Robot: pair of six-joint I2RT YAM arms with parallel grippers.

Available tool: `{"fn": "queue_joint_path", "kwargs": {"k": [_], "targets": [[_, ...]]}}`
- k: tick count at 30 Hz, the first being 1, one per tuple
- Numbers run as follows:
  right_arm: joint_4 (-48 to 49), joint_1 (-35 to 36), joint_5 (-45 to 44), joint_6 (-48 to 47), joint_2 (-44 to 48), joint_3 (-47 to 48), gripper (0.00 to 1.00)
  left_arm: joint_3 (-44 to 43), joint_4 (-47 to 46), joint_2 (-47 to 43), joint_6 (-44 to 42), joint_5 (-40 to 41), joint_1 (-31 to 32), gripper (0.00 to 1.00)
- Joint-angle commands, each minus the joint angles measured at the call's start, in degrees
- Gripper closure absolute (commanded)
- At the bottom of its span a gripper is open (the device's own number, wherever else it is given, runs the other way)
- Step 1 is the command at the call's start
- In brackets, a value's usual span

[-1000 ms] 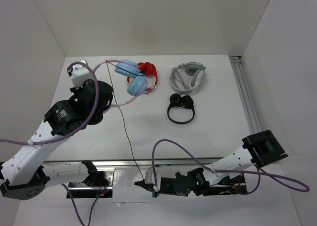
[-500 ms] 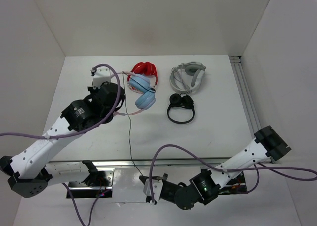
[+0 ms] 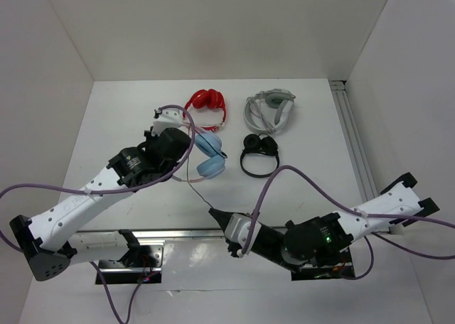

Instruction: Wrap the headphones

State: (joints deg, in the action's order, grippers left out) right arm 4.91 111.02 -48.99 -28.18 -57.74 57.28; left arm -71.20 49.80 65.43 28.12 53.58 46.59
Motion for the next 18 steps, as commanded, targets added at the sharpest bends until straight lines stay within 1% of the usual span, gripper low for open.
{"fn": "queue_joint_path", "kwargs": {"k": [1,5,6,7,8,9,11,13,16,18], "targets": [[-6.5,-2.8,1.3,-3.9,-1.3,5.4,1.00,0.1,-6.4,-0.7,-1.0,-0.1,1.5,1.00],[-10.2,-9.4,5.4,-4.4,-1.3,7.8,1.00,2.6,-9.4,-4.7,-5.2,-2.9,5.3,1.00],[-10.2,-11.5,6.1,-5.7,-1.3,7.8,1.00,3.2,-10.6,-5.4,-7.0,-5.6,5.8,1.00],[-10.2,-12.2,4.7,-6.7,-1.3,7.8,1.00,3.8,-12.3,-6.0,-8.0,-7.4,5.8,1.00],[-11.4,-12.2,3.8,-7.3,-1.8,7.8,1.00,3.8,-12.3,-6.0,-8.8,-9.3,5.8,1.00],[-11.4,-13.8,2.4,-8.9,-1.9,7.8,1.00,3.8,-12.3,-6.0,-10.2,-12.8,5.8,1.00],[-12.5,-15.0,1.3,-10.8,-2.4,7.8,1.00,3.8,-13.5,-6.0,-12.0,-16.2,5.8,1.00],[-13.1,-16.9,-0.9,-13.3,-2.4,8.4,1.00,4.3,-14.1,-6.0,-14.0,-21.7,5.8,1.00],[-14.2,-18.9,-4.8,-16.5,-2.4,10.2,1.00,5.0,-14.1,-6.0,-15.4,-27.7,6.3,1.00],[-14.2,-20.8,-4.8,-18.3,-1.6,10.7,1.00,5.5,-14.1,-6.6,-15.4,-30.3,6.3,1.00]]}}
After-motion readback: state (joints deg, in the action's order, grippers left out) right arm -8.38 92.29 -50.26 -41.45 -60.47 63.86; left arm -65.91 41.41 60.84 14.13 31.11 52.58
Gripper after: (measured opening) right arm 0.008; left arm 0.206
